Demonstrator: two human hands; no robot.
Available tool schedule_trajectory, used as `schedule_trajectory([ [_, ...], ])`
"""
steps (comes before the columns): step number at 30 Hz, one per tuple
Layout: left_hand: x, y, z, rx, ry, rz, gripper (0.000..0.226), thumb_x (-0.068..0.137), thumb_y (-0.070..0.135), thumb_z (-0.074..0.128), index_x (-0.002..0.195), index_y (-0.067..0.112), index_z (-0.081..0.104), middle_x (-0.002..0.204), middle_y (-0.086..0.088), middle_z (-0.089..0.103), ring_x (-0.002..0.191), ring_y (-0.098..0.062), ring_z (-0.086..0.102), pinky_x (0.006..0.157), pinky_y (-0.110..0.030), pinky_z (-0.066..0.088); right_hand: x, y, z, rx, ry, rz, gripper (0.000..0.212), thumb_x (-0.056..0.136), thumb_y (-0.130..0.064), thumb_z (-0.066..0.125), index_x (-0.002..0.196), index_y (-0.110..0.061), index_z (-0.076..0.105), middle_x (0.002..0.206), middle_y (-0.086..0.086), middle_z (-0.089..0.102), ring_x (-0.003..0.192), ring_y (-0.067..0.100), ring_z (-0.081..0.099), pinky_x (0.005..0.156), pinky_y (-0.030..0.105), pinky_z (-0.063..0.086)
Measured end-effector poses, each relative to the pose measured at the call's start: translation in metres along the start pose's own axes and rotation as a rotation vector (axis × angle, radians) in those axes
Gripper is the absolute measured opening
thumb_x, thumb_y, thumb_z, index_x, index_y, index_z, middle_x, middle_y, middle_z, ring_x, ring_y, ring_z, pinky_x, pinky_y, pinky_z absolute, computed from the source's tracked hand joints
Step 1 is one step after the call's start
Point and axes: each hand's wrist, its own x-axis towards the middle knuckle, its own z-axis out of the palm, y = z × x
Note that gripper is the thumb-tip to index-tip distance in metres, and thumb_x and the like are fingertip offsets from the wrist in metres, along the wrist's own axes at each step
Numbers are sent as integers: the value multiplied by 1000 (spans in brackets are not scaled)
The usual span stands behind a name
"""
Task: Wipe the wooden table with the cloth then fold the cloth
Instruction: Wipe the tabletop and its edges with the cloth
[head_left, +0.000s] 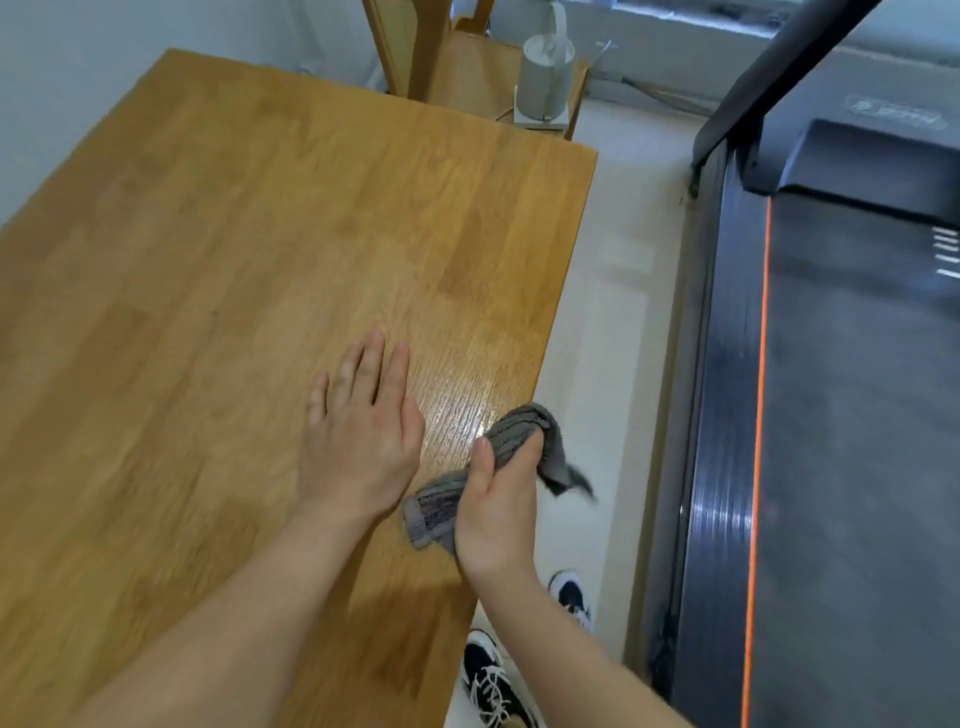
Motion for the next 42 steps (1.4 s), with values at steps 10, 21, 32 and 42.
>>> schedule_trajectory([
  [10,2,-2,4,9,68,-35,57,96,39,25,152,26,21,160,0,19,147,-17,13,118,-44,8,115,-47,-7,-39,50,-16,61,103,-38,35,152,-10,12,144,14,46,126,33,48,99,40,40],
  [21,1,-1,4,-17,104,-42,57,95,37,27,150,27,27,159,1,22,146,-16,16,119,-42,10,60,-27,-5,-49,-13,-80,67,102,-32,39,152,-2,5,152,20,30,138,31,32,108,32,28],
  [32,1,-4,7,-46,144,-46,56,93,35,29,148,26,30,158,0,26,146,-17,19,118,-45,12,7,1,10,-146,78,-133,65,103,-32,36,153,-5,5,151,19,34,136,32,38,105,37,37],
  [42,-96,-56,-1,-34,3,221,54,96,37,28,149,28,28,158,3,24,146,-16,18,116,-40,13,-67,21,11,-146,42,-21,61,104,-34,35,150,-2,12,148,19,38,132,33,42,100,36,36],
])
